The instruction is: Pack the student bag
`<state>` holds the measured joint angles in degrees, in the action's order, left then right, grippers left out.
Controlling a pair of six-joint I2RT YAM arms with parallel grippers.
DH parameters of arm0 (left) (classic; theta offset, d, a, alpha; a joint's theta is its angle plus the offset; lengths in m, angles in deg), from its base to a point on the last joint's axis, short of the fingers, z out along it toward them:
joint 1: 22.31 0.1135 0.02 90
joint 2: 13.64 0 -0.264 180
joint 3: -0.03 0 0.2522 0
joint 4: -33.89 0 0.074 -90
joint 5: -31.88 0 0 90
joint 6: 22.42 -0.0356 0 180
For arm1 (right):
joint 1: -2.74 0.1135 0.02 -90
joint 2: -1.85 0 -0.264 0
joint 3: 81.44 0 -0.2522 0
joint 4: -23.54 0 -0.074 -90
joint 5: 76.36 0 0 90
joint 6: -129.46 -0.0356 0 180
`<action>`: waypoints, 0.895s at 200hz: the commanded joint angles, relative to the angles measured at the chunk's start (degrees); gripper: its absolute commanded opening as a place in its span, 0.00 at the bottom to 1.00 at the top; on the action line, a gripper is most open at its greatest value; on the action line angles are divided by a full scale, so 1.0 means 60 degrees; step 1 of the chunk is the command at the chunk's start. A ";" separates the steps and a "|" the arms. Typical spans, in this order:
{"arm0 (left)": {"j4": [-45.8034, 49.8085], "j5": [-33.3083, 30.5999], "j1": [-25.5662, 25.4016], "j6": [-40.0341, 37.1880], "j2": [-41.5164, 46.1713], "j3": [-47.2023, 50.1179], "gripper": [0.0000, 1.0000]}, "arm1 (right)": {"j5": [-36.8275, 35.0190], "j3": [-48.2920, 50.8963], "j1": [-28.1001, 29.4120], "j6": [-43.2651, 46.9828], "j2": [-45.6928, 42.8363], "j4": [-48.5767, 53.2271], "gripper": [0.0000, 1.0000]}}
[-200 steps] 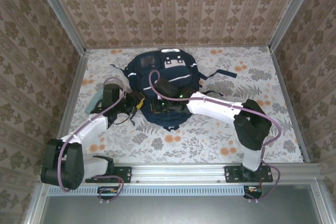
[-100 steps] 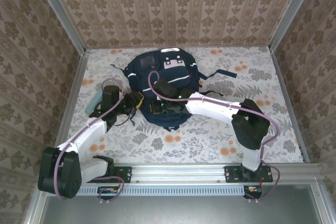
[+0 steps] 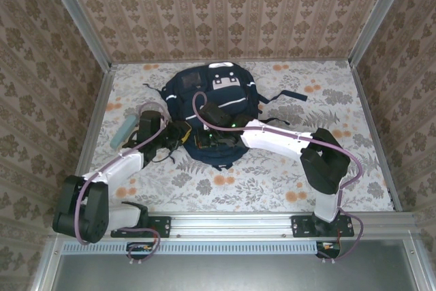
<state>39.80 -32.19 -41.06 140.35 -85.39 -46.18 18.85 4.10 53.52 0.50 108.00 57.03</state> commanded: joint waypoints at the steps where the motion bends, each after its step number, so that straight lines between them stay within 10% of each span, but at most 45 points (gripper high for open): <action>1: -0.0271 -0.0006 -0.0077 -0.0036 -0.0171 -0.0258 0.15 | 0.0203 -0.0253 0.0044 0.0341 -0.0235 -0.0100 0.00; 27: 0.0286 -0.0267 -0.0031 -0.0558 -0.0270 -0.0555 0.00 | -0.1186 -0.0139 0.0032 0.0886 -0.0571 0.1253 0.00; 81: 0.0916 -0.0333 0.0264 -0.1279 -0.0303 -0.0756 0.00 | -0.4134 0.1424 -0.1177 0.1424 -0.2184 0.3140 0.00; 131: 0.1136 0.0075 0.0282 -0.1991 -0.0798 -0.1369 0.00 | -0.3932 0.1996 -0.2210 0.1575 -0.3147 0.3000 0.00; 179: 0.1764 0.0003 0.0405 -0.3193 -0.2098 -0.3072 0.00 | -0.1597 0.2357 -0.0819 0.2277 -0.3269 0.1668 0.00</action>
<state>50.09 -30.88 -39.53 127.61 -95.20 -58.39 1.32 16.75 43.60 10.95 90.64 70.23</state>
